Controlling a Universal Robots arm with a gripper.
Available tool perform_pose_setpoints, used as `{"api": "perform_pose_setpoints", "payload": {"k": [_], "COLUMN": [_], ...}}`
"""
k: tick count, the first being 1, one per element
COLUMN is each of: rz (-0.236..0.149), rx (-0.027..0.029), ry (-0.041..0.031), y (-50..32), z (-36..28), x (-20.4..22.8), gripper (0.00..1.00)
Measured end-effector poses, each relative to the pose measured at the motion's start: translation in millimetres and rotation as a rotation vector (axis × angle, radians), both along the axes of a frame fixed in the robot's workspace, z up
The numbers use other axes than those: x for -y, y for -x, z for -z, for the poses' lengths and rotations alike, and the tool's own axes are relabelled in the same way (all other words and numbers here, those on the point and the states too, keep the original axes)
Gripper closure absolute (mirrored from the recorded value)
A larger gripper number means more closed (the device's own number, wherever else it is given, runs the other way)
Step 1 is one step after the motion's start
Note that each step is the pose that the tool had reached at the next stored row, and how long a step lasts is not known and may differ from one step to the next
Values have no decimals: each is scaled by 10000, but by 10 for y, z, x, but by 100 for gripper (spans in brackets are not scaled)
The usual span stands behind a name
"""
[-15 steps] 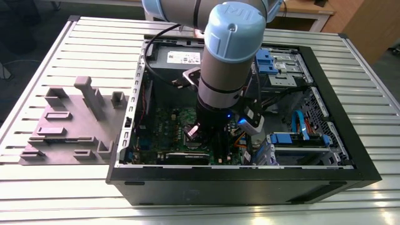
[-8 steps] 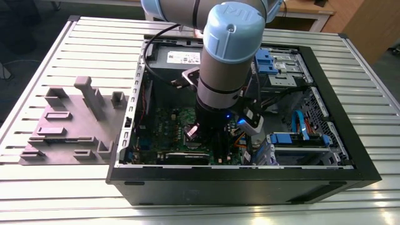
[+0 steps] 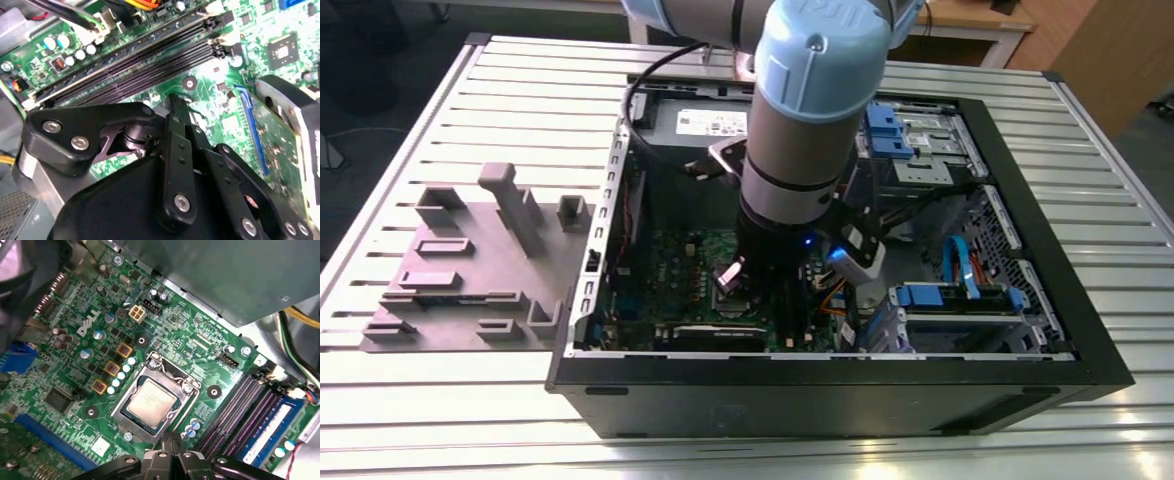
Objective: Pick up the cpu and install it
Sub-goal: 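Install the first cpu locking lever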
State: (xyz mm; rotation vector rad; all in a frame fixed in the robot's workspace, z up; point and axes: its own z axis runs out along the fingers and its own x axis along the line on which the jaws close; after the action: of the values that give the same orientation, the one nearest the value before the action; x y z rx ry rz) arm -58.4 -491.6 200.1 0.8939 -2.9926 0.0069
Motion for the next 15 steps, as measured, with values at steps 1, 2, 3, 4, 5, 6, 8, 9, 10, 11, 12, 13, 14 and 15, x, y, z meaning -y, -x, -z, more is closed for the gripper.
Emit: {"api": "perform_pose_setpoints", "payload": {"k": [1,2,3,4,5,6,8,9,10,11,12,13,14,15], "rz": [4,7,11,14,17,20,24,26,27,28,30,32,35,40], "rx": [-1,-1,0,0,0,-1,-1,-1,-1,0,0,1,0,-1], "ry": [2,1,2,0,1,2,2,2,2,0,0,-3,-1,0], "y": [0,0,0,0,0,0,0,0,0,0,0,0,5,14], "z": [-27,-53,-81,-109,-142,-173,-228,-249,-260,-261,-261,-260,-260,-258], "x": [0,0,0,0,0,0,0,0,0,0,0,-1,-4,-8], "gripper": [90,90,90,90,90,90,90,90,90,90,90,90,90,90]}}
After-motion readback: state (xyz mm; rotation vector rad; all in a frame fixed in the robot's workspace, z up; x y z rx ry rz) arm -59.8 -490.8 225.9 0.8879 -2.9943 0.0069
